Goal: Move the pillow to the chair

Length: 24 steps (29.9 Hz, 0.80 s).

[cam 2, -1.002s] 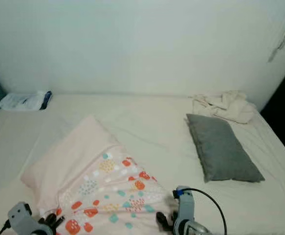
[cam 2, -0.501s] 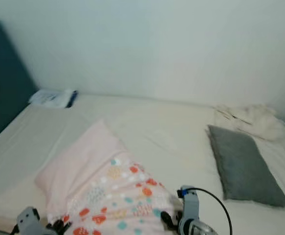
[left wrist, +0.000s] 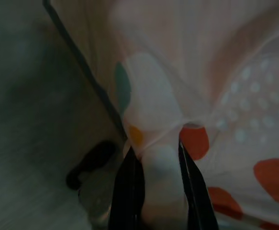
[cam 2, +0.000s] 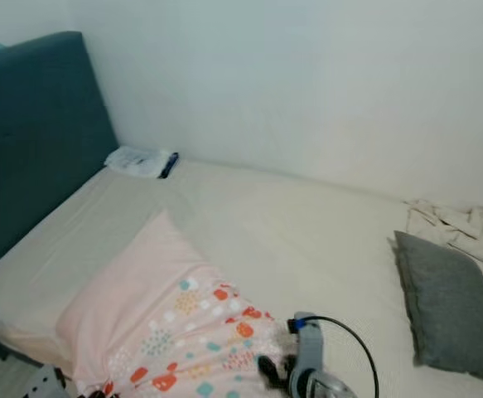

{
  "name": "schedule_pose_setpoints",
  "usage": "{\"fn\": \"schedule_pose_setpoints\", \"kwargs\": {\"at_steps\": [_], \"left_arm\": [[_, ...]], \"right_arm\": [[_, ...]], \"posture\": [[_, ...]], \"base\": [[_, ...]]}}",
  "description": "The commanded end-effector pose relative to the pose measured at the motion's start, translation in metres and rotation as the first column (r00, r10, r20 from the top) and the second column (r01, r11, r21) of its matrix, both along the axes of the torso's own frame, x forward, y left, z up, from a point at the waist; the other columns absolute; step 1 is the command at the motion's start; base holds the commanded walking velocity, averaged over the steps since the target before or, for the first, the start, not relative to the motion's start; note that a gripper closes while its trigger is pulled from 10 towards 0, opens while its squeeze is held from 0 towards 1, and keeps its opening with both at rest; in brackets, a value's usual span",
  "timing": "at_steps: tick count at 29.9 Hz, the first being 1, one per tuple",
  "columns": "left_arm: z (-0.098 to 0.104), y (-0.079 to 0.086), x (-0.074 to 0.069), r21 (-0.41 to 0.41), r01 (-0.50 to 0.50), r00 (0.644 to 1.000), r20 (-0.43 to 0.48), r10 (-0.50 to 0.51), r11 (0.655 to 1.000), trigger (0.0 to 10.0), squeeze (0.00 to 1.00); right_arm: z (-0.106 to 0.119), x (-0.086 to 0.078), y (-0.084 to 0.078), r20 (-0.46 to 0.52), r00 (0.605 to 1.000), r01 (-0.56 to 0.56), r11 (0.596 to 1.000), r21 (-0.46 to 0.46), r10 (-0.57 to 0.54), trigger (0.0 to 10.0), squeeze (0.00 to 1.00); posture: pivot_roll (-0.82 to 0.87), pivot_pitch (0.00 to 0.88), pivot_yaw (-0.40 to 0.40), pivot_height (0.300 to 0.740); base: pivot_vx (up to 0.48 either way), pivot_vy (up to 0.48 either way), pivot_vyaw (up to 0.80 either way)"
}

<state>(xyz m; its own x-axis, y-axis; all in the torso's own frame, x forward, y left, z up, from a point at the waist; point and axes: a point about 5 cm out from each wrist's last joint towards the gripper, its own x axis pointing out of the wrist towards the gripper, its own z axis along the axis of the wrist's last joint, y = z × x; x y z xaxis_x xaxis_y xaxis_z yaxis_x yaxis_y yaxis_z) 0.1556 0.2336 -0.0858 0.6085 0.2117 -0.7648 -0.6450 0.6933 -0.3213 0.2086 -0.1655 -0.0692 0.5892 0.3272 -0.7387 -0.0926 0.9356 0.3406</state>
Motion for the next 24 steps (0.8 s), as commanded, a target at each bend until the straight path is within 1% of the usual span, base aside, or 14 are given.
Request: {"fn": "schedule_pose_setpoints", "kwargs": {"at_steps": [1, 13, 18, 20, 21, 22, 23, 24], "left_arm": [[-0.009, 0.008, -0.027, 0.016, -0.032, 0.994, -0.106, 0.034, 0.999, 10.0, 0.0], [-0.01, 0.007, -0.029, 0.015, -0.023, 0.993, -0.115, 0.025, 1.0, 10.0, 0.0], [-0.007, 0.007, -0.02, 0.01, -0.029, 0.997, -0.078, 0.029, 1.0, 10.0, 0.0], [-0.002, 0.007, -0.009, 0.007, -0.03, 0.999, -0.031, 0.03, 1.0, 10.0, 0.0], [0.002, 0.007, 0.001, 0.011, -0.024, 1.0, 0.009, 0.024, 1.0, 10.0, 0.0], [0.005, 0.007, 0.008, 0.015, -0.019, 0.999, 0.035, 0.018, 1.0, 10.0, 0.0], [0.011, 0.007, 0.02, 0.021, -0.007, 0.996, 0.085, 0.005, 1.0, 10.0, 0.0], [0.016, 0.007, 0.028, 0.026, 0.001, 0.993, 0.119, -0.004, 1.0, 10.0, 0.0]], "right_arm": [[0.002, 0.003, 0.004, 0.014, 1.0, -0.01, 1.0, 0.016, 0.01, 10.0, 0.0], [0.004, 0.006, 0.009, 0.032, 0.999, -0.026, 0.999, 0.043, 0.025, 10.0, 0.0], [0.006, 0.009, 0.011, 0.043, 0.999, -0.03, 0.998, 0.052, 0.028, 10.0, 0.0], [0.007, 0.011, 0.012, 0.051, 0.998, -0.033, 0.998, 0.061, 0.03, 10.0, 0.0], [0.008, 0.012, 0.013, 0.057, 0.998, -0.034, 0.997, 0.069, 0.031, 10.0, 0.0], [0.009, 0.013, 0.014, 0.061, 0.998, -0.035, 0.997, 0.073, 0.031, 10.0, 0.0], [0.01, 0.015, 0.015, 0.068, 0.997, -0.036, 0.996, 0.082, 0.03, 10.0, 0.0], [0.011, 0.016, 0.016, 0.072, 0.997, -0.036, 0.995, 0.089, 0.03, 10.0, 0.0]], "posture": [[-0.08, 0.062, -0.035, 0.74], [-0.08, 0.057, -0.034, 0.74], [-0.08, 0.062, -0.034, 0.74], [-0.07, 0.063, -0.033, 0.74], [-0.07, 0.064, -0.034, 0.74], [-0.07, 0.064, -0.034, 0.74], [-0.07, 0.067, -0.036, 0.74], [-0.06, 0.067, -0.037, 0.74]], "base": [[0.0, 0.0, 0.74], [0.0, 0.0, 0.74], [0.0, 0.0, 0.74], [0.0, 0.0, 0.74], [0.0, 0.0, 0.74], [0.0, 0.0, 0.74], [0.0, 0.0, 0.74], [0.0, 0.0, 0.74]]}}
